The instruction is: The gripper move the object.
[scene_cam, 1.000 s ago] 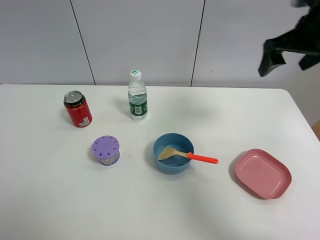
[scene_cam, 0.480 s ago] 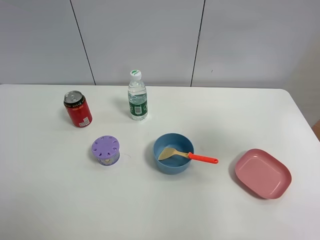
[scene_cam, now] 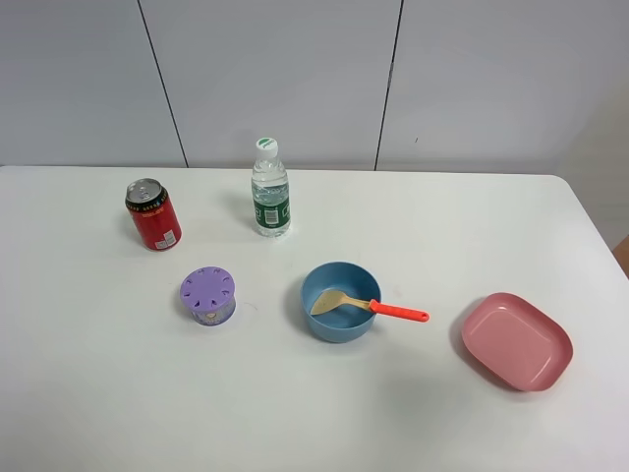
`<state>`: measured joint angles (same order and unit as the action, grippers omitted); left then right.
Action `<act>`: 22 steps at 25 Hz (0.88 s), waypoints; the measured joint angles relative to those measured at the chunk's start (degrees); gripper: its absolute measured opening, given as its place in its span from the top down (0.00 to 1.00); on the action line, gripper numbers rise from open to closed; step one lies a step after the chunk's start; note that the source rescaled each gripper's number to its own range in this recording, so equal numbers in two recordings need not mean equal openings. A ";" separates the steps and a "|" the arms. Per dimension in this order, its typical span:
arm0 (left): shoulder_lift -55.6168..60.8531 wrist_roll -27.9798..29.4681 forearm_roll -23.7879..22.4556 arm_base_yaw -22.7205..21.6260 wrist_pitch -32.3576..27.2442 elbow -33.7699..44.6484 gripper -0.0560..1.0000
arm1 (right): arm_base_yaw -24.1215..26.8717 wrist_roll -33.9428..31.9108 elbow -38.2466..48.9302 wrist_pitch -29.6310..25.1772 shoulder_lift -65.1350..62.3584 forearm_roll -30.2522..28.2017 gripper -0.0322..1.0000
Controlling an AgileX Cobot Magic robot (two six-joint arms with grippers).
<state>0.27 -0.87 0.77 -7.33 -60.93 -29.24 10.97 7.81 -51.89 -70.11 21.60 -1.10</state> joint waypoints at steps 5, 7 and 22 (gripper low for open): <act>0.00 0.00 0.00 0.00 0.00 0.00 0.00 | -1.94 0.00 5.14 -0.01 -10.45 4.09 0.00; 0.00 0.00 0.00 0.00 0.00 0.00 0.00 | -3.88 0.05 6.98 -0.01 -14.01 4.81 0.00; 0.00 0.00 0.00 0.00 0.00 0.00 0.00 | -20.88 -5.33 21.86 3.68 -19.05 0.15 0.00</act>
<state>0.27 -0.87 0.77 -7.33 -60.93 -29.24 -9.91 2.47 -30.03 -66.43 2.55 -0.95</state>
